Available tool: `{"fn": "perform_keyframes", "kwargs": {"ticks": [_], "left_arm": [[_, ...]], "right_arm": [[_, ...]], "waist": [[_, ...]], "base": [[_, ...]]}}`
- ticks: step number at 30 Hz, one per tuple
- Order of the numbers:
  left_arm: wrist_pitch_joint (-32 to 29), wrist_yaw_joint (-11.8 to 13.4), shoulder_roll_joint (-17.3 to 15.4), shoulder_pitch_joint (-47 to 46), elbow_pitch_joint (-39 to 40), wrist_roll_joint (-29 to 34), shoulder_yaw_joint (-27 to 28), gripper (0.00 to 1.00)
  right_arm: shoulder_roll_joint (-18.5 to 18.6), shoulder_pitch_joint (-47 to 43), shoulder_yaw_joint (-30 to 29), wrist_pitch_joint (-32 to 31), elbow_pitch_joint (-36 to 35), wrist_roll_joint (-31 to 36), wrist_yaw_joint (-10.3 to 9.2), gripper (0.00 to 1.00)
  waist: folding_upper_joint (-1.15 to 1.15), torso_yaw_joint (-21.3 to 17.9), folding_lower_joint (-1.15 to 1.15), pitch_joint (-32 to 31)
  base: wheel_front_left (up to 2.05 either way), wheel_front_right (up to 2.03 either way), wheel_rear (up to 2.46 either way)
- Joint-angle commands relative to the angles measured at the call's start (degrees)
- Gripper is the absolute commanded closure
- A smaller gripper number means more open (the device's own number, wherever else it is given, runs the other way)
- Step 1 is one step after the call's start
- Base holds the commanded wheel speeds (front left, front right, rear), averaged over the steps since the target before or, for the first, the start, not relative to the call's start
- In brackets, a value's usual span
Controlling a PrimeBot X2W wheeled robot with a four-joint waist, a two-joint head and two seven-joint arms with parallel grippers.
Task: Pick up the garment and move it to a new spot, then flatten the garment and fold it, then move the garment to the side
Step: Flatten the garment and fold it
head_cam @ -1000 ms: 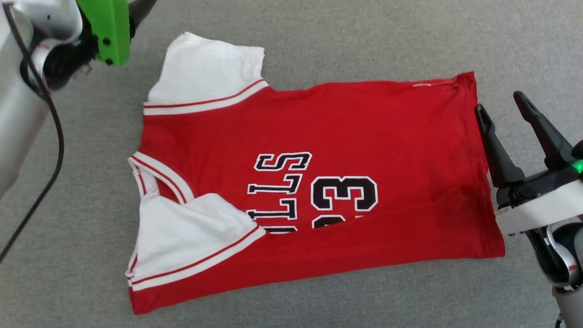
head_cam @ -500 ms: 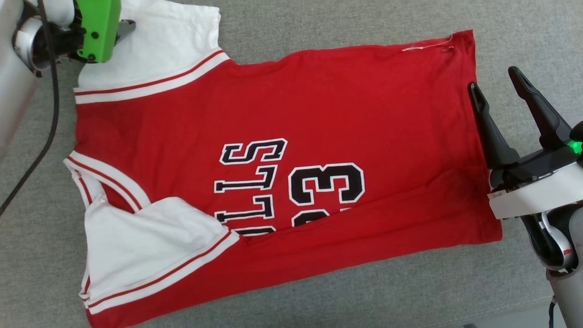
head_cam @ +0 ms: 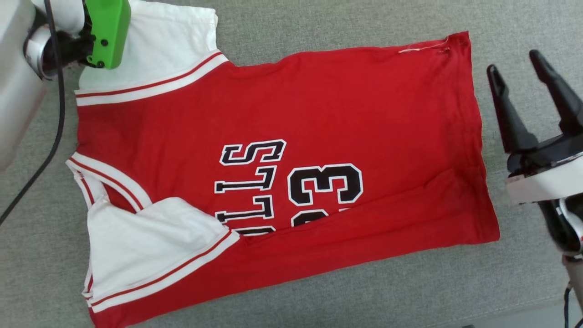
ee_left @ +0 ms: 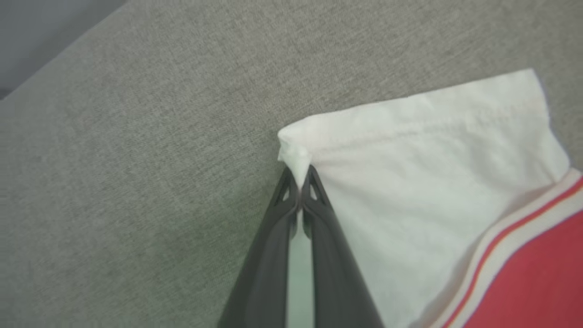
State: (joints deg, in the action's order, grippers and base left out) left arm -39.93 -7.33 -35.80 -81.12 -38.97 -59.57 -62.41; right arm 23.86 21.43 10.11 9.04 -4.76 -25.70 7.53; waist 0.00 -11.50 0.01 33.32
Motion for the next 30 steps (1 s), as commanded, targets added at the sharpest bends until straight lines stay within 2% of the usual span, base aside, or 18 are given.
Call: {"fn": "perform_keyframes", "kwargs": {"ticks": [1,5,9,14,20,24,30], "left_arm": [[1.14,-0.14,-0.28,1.9,0.17,-0.09,-0.61,1.0],[5.24,-0.14,-0.48,2.62,2.39,0.0,-1.6,1.0],[9.1,-0.15,-0.1,3.91,5.5,-0.52,-2.71,1.0],[12.96,-0.15,-0.27,5.46,9.59,-1.33,-4.01,1.0],[16.52,-0.15,-0.9,5.88,13.05,-0.31,-5.16,1.0],[18.36,-0.15,-1.01,5.81,15.17,0.51,-5.28,1.0],[20.24,0.53,-1.33,5.3,18.69,1.99,-5.12,1.0]], "right_arm": [[0.82,1.64,-0.46,-0.42,0.21,0.18,-0.04,0.0],[3.62,4.03,-1.29,-4.65,0.58,-1.65,-0.04,0.0],[8.83,6.66,-0.7,-12.07,0.94,-4.65,-0.04,0.0],[15.11,10.31,2.24,-25.04,2.5,-11.59,-0.04,0.0],[20.56,15.53,8.11,-40.91,6.27,-19.86,-0.04,0.0],[21.99,18.94,10.99,-49.5,9.95,-22.1,-0.04,0.0],[20.3,24.16,14.18,-54.51,15.95,-21.16,-0.04,0.0]], "waist": [[0.0,1.12,-0.01,-1.77],[0.0,3.0,-0.01,-4.23],[0.0,5.42,-0.01,-6.08],[0.0,7.86,-0.01,-7.31],[0.0,9.97,-0.01,-7.43],[0.0,11.24,-0.01,-6.81],[0.0,12.73,-0.01,-5.28]], "base": [[0.0,0.0,0.0],[0.0,0.0,0.0],[0.0,0.0,0.0],[0.0,0.0,0.0],[0.0,0.0,0.0],[0.0,0.0,0.0],[0.0,0.0,0.0]]}}
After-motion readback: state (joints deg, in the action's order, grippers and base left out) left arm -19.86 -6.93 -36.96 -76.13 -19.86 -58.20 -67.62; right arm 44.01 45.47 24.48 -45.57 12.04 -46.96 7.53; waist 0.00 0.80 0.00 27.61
